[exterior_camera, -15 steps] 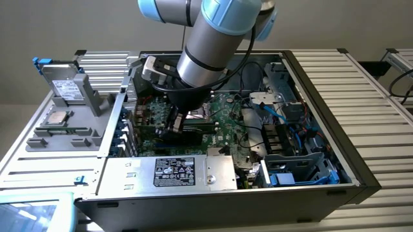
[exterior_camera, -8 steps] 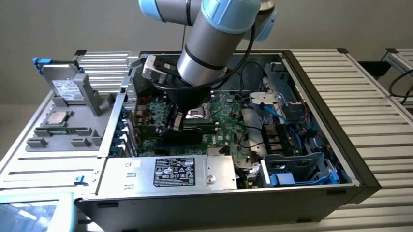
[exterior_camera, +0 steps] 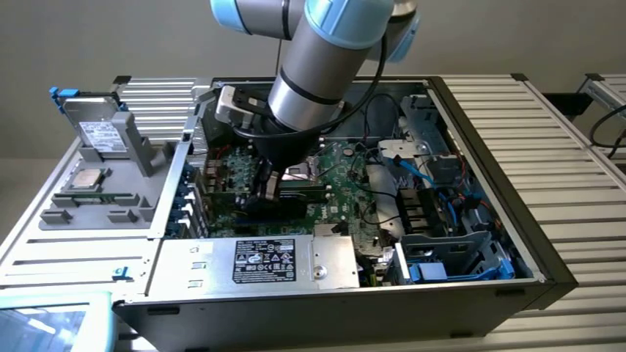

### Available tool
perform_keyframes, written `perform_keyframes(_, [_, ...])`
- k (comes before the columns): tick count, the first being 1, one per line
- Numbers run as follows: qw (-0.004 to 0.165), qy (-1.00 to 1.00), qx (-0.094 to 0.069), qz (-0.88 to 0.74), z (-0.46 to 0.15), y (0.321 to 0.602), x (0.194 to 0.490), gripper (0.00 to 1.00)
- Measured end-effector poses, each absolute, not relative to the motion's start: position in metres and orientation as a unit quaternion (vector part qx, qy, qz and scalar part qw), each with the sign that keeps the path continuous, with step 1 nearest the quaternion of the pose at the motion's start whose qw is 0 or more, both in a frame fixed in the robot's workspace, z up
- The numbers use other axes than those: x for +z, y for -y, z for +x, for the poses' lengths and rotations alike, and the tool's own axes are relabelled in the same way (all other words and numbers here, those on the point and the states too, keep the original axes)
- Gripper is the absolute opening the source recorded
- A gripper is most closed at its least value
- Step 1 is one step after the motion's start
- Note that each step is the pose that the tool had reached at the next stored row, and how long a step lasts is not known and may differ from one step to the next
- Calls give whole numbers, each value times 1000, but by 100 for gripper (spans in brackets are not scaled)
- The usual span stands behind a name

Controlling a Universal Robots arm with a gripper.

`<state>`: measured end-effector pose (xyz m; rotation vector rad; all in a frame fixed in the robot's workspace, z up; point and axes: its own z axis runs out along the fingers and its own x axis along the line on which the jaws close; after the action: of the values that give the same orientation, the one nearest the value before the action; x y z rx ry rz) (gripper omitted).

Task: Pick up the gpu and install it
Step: 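Insert the gpu into the slot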

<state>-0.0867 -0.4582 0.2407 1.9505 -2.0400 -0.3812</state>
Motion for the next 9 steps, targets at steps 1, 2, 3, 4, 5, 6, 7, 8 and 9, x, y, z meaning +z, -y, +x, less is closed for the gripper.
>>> perform_keyframes(1, [146,707,-132,679,-87,458,241,28])
perform_keyframes(2, [147,707,-132,679,-87,458,241,28])
perform_keyframes(3, [147,707,-132,679,-87,458,241,28])
perform_keyframes(4, [147,707,-132,679,-87,458,241,28])
perform_keyframes(5, [147,707,-132,679,-87,457,241,28])
perform_keyframes(6, [147,707,-132,679,-86,457,241,28])
perform_keyframes(7, [147,707,-132,679,-86,456,241,28])
perform_keyframes(8, [147,707,-132,679,-86,456,241,28])
perform_keyframes(9, [147,707,-132,679,-86,456,241,28])
